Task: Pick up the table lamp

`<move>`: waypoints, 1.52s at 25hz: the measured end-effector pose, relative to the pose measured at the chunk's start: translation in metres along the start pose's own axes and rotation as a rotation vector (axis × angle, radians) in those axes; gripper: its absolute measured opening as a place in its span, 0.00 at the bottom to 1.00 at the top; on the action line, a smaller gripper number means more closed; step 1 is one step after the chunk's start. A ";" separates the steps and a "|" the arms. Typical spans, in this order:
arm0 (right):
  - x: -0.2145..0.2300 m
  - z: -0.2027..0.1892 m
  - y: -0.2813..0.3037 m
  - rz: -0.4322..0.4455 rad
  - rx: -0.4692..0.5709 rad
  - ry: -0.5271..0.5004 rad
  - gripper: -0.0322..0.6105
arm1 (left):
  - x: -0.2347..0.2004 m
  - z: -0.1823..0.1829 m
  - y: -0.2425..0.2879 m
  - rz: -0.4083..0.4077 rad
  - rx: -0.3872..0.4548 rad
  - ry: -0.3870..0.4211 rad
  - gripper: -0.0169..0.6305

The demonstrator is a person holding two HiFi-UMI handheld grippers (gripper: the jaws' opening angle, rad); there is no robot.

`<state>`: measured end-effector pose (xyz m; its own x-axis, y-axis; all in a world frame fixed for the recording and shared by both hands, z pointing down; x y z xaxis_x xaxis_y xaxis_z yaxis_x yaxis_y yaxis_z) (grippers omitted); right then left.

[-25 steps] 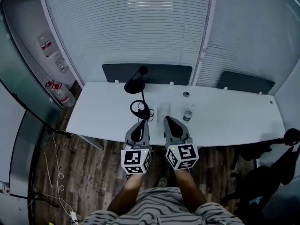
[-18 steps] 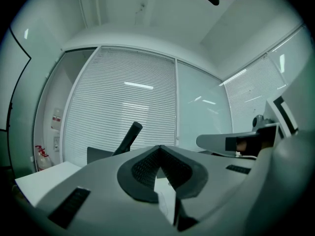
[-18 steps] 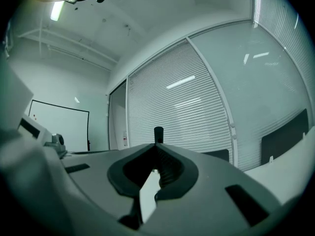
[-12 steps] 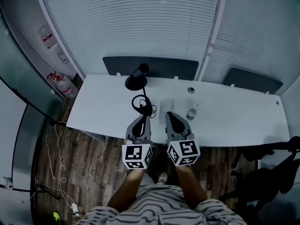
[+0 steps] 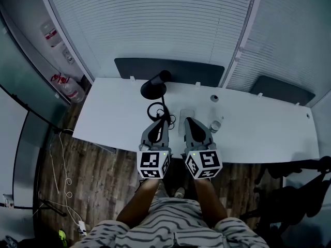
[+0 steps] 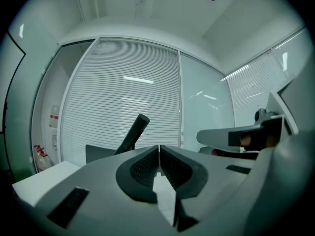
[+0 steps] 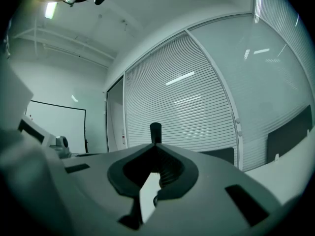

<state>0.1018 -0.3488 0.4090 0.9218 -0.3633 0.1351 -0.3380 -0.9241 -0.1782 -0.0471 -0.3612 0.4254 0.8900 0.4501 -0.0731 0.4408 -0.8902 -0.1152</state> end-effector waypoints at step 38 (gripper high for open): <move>0.026 -0.020 0.063 -0.069 -0.043 -0.050 0.07 | -0.096 -0.154 0.123 -0.045 -0.096 0.013 0.19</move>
<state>0.1006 -0.4191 0.4204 0.9513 -0.2927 0.0968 -0.2798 -0.9515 -0.1277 -0.0601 -0.5245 0.5713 0.8704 0.4890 -0.0570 0.4886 -0.8722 -0.0223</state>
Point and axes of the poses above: the fingertips, and each gripper's own axes: y forward along the fingers, x to its right, z out of its top, the point moved 8 cm from there along -y, backward along the fingers, and after that the axes turned 9 degrees about x, right-handed, at the moved point
